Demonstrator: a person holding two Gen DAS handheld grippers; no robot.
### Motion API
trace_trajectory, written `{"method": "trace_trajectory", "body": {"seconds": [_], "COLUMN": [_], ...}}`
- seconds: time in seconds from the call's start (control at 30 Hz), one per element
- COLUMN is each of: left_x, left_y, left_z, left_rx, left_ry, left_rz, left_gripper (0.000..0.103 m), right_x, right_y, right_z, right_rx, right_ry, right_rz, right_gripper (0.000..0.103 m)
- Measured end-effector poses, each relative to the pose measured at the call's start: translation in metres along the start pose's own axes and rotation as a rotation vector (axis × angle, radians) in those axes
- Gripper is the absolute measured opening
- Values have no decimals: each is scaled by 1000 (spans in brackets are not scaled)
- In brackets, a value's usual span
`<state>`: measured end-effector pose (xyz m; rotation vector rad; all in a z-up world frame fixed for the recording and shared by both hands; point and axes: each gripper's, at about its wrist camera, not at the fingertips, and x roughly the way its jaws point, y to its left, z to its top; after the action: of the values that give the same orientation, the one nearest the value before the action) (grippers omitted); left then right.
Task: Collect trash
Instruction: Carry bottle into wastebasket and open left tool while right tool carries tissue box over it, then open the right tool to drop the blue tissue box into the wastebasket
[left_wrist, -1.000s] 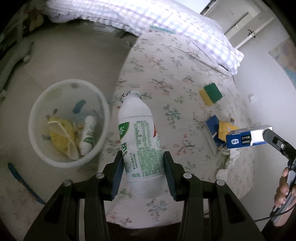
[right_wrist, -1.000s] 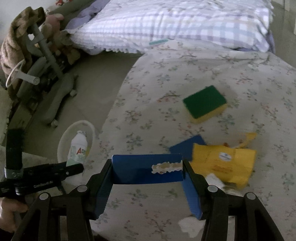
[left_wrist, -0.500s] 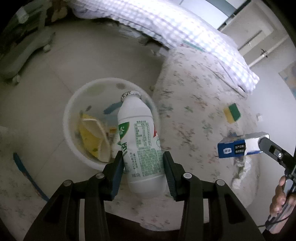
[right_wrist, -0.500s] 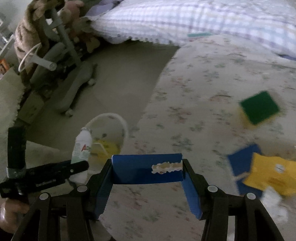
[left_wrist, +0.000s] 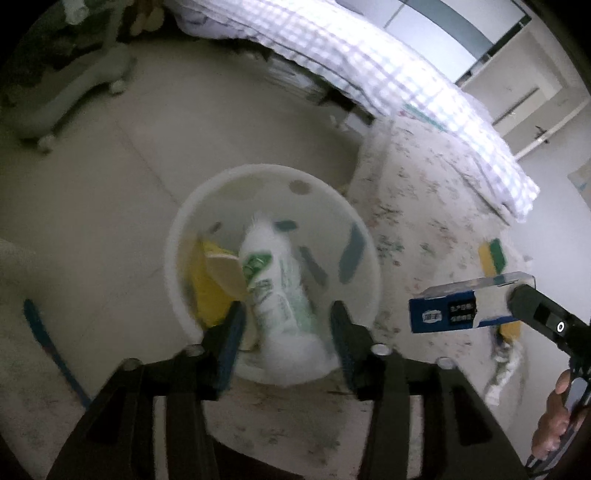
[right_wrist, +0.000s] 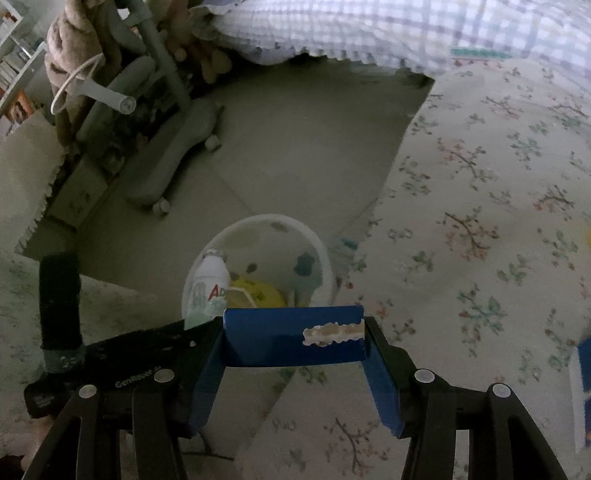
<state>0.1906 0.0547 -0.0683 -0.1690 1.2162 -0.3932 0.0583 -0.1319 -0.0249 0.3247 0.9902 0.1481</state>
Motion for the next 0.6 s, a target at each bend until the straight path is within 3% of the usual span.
{"method": "trace_trajectory", "body": {"seconds": [0.03,0.07,0.33,0.6], "left_x": [-2,-5,-22,-29], "left_y": [1,3,20,33], "left_z": [0,-1,-12,-26], "left_rx": [6,14,23,35], "left_ry": [-13,-31,-86,-100], "left_rz": [13,28,110,159], "left_gripper": [73,76,89,95], "right_x": [3,7,24,41], "right_y": [2,3,10,24], "right_z": [1,2,10,13], "right_rx": [-4,-6,-28,-49], "right_ry": [1,2,12,35], "right_rz": [-2,-3,-15,4], "right_gripper": [61,61,61,63]}}
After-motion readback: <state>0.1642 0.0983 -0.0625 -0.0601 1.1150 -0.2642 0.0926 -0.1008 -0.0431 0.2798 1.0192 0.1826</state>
